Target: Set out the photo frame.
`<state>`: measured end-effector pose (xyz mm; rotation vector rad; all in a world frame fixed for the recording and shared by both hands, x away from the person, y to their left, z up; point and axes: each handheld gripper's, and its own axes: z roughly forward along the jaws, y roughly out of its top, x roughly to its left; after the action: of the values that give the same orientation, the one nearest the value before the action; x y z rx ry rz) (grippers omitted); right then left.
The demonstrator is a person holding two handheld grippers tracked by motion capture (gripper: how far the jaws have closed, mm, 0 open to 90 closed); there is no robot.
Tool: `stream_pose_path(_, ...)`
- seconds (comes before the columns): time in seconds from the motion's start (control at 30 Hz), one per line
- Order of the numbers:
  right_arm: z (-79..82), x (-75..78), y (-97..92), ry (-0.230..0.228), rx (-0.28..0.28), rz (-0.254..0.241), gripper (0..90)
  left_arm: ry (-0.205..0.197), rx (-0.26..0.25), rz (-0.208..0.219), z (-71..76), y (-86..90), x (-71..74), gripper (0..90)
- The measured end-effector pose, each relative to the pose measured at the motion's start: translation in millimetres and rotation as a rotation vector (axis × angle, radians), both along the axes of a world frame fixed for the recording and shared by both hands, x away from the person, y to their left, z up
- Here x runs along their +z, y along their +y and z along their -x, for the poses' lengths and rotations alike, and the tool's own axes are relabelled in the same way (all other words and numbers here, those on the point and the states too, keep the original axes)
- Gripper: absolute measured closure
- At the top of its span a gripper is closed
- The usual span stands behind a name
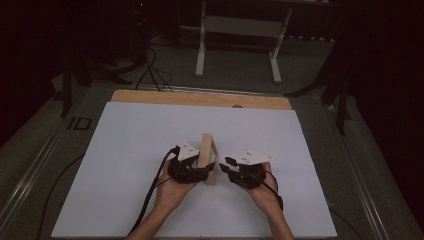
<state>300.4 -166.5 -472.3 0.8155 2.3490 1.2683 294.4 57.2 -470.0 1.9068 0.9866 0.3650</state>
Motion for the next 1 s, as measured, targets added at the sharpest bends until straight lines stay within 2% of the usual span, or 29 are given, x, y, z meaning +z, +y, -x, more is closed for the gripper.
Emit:
stream_pose_path(0.47, -0.7, 4.0, -6.9, -0.009, -0.020, -0.019, 65.7, 0.007, 0.009, -0.010, -2.2, 1.2, -0.6, 37.0)
stream_pose_path(1.0, -1.1, 6.0, -9.9, -0.015, -0.027, -0.024, 65.7, 0.010, 0.001, -0.015, -3.3, 1.7, 0.6, 43.0)
